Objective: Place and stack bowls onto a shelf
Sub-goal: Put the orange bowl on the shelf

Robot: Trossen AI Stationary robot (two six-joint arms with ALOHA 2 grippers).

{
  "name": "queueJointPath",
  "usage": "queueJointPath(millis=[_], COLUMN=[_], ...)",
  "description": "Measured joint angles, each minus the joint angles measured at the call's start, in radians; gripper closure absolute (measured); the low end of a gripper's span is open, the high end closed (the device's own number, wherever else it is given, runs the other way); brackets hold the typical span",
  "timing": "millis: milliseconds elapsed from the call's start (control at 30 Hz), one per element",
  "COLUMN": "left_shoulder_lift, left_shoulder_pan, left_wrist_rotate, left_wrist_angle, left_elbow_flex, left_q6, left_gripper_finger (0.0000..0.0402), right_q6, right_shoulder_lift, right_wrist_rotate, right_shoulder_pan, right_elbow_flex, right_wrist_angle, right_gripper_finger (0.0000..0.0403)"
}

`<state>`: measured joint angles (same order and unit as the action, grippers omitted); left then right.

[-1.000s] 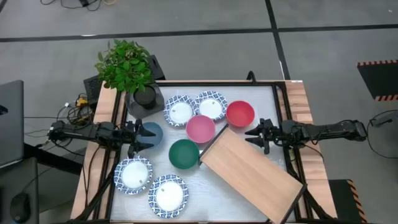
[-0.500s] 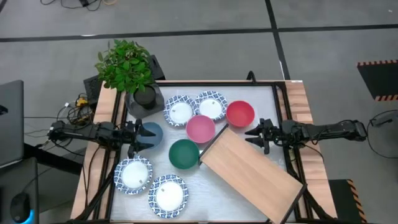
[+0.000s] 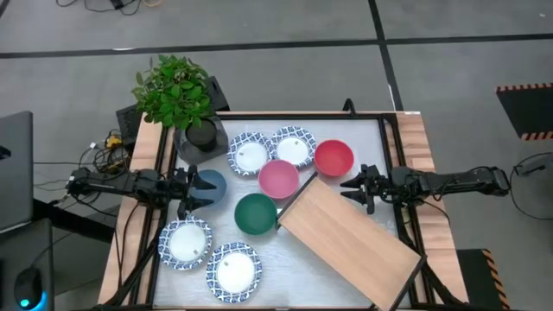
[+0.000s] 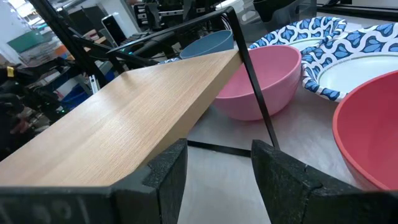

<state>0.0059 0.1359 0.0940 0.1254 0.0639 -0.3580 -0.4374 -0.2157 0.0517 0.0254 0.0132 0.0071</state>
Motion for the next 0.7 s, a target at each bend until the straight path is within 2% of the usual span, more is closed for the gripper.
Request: queueJointPath(millis=[133, 267, 500, 567, 700], left_shoulder_lift=[0.000, 0.000, 0.000, 0.000, 0.000], left_shoulder_pan=[0.000, 0.000, 0.000, 0.000, 0.000], left_wrist_rotate=[0.000, 0.000, 0.000, 0.005, 0.082], left_wrist_angle=[-0.010, -0.011, 0.000, -0.001, -0.007], left_elbow_flex=[0.000, 0.000, 0.000, 0.000, 0.000], left_q6=[-0.041, -0.169, -0.335, -0.338, -0.294], left_gripper_finger=[0.0148, 0.0148, 0.0148, 0.0148, 0.0148], right_q6=[0.120, 0.234, 0.236, 0.222, 0.089], right_shoulder_lift=[0.000, 0.000, 0.000, 0.000, 0.000], right_wrist_rotate=[0.051, 0.069, 0.071, 0.070, 0.063], right_shoulder_pan=[-0.009, -0.023, -0.023, -0.023, -0.019], right_elbow_flex=[0.000, 0.000, 0.000, 0.000, 0.000], right_wrist_angle=[0.008, 0.010, 0.010, 0.009, 0.013], right_gripper_finger=[0.0198, 0.0198, 0.0198, 0.0198, 0.0198])
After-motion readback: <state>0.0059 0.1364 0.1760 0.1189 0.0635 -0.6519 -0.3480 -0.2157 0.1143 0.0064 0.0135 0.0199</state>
